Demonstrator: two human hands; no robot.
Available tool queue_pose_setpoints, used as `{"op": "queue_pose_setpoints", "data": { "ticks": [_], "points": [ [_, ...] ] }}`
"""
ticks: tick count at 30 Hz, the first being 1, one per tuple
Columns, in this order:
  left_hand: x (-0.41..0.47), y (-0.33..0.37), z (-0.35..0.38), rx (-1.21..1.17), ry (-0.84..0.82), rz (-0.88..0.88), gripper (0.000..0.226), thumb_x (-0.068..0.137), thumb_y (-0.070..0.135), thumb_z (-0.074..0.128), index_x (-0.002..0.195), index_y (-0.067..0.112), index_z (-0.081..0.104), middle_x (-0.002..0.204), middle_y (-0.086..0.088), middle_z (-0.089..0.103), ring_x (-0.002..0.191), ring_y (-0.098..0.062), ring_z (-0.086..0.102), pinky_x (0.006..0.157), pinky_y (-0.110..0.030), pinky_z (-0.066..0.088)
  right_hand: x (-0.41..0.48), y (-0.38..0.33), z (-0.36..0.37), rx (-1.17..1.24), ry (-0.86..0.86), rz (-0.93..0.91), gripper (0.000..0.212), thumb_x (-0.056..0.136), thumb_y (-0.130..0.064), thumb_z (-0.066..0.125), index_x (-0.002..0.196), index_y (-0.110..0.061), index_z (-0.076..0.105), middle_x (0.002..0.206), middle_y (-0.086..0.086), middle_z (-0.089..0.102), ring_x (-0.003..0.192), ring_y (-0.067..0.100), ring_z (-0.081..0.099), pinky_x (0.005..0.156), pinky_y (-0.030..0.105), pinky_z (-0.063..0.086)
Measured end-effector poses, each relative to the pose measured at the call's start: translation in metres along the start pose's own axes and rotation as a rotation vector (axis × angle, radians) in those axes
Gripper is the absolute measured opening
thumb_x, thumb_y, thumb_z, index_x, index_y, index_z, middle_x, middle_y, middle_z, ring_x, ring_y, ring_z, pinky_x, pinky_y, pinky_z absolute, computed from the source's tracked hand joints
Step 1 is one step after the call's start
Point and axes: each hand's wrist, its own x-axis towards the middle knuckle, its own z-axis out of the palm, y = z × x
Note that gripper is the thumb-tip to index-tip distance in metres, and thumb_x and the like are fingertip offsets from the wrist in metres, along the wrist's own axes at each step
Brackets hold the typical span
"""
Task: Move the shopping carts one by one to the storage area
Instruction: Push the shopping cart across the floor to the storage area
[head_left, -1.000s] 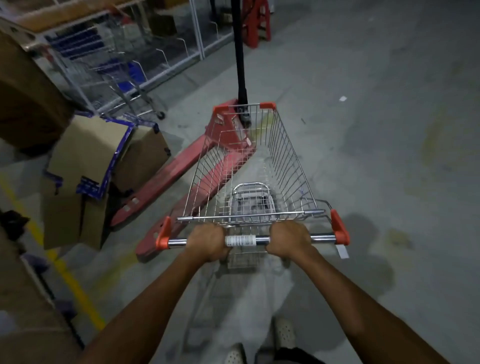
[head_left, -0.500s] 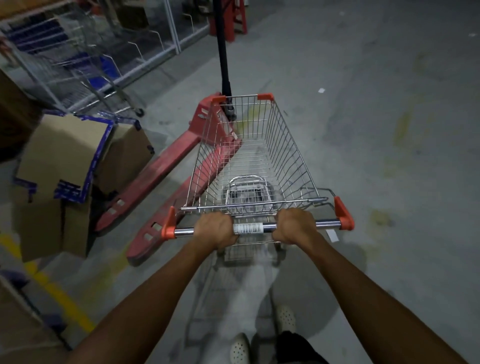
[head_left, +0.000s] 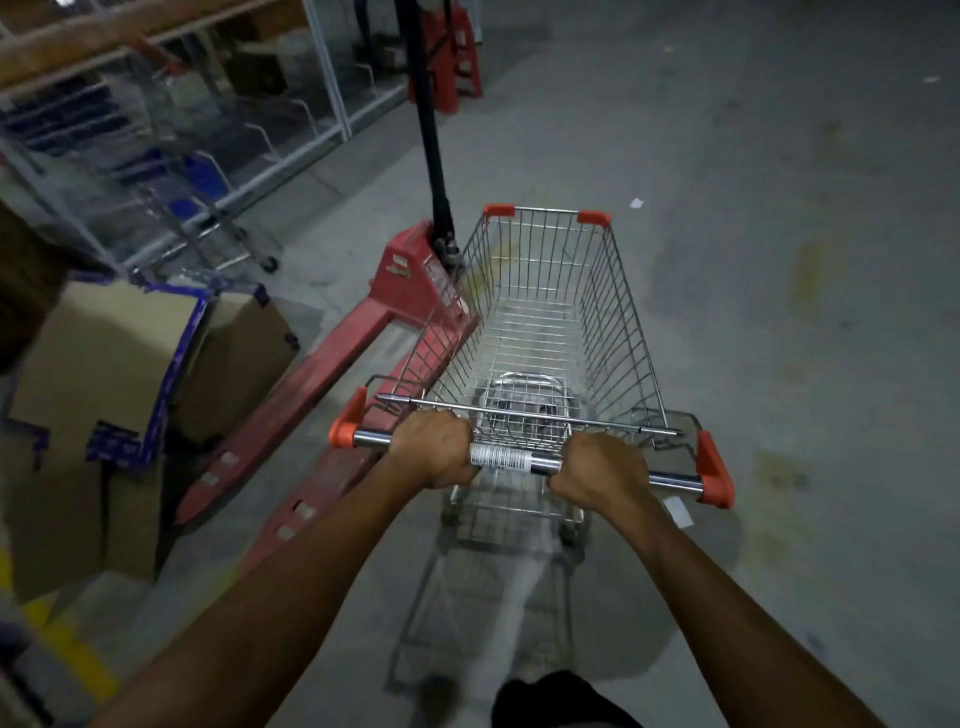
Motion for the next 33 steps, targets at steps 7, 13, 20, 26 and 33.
{"op": "queue_pose_setpoints", "data": {
  "ticks": [7, 13, 20, 26, 33],
  "points": [
    [0.087, 0.010, -0.029, -0.004, -0.042, 0.066, 0.040, 0.081, 0.055, 0.055, 0.090, 0.018, 0.067, 0.099, -0.010, 0.071, 0.095, -0.033, 0.067, 0.085, -0.040, 0.054, 0.054, 0.043, -0.029, 0.061, -0.017, 0.082, 0.020, 0.069, -0.030, 0.061, 0.061, -0.020, 0.045, 0.062, -0.006, 0.049, 0.066, 0.018, 0.055, 0.064, 0.026, 0.046],
    [0.159, 0.031, -0.030, -0.043, -0.032, 0.097, 0.043, 0.088, 0.059, 0.054, 0.089, 0.018, 0.067, 0.095, -0.007, 0.072, 0.092, -0.030, 0.068, 0.079, -0.037, 0.050, 0.102, 0.091, -0.044, -0.037, -0.018, 0.126, 0.020, 0.074, -0.037, 0.062, 0.071, -0.018, 0.056, 0.067, -0.004, 0.054, 0.066, 0.019, 0.055, 0.067, 0.028, 0.046],
    [0.266, 0.038, -0.057, 0.041, 0.028, 0.154, 0.044, 0.088, 0.058, 0.055, 0.098, 0.018, 0.069, 0.099, -0.006, 0.070, 0.093, -0.028, 0.067, 0.072, -0.034, 0.043, 0.183, 0.141, -0.071, -0.069, 0.042, 0.221, 0.021, 0.075, -0.039, 0.064, 0.086, -0.021, 0.065, 0.074, -0.004, 0.056, 0.069, 0.019, 0.053, 0.067, 0.029, 0.043],
    [0.383, 0.013, -0.082, 0.080, 0.084, 0.239, 0.042, 0.087, 0.058, 0.053, 0.097, 0.019, 0.067, 0.098, -0.007, 0.070, 0.092, -0.029, 0.067, 0.070, -0.034, 0.040, 0.282, 0.169, -0.091, -0.068, 0.129, 0.249, 0.027, 0.077, -0.048, 0.064, 0.087, -0.023, 0.067, 0.086, -0.001, 0.068, 0.082, 0.022, 0.067, 0.068, 0.030, 0.041],
    [0.533, -0.032, -0.124, 0.087, 0.079, 0.337, 0.038, 0.085, 0.053, 0.055, 0.096, 0.019, 0.067, 0.100, -0.006, 0.071, 0.094, -0.028, 0.067, 0.073, -0.032, 0.044, 0.405, 0.192, -0.142, 0.001, 0.131, 0.218, 0.073, 0.075, -0.088, 0.047, 0.099, -0.023, 0.070, 0.098, 0.002, 0.072, 0.093, 0.023, 0.068, 0.074, 0.032, 0.048]
  ]
}}
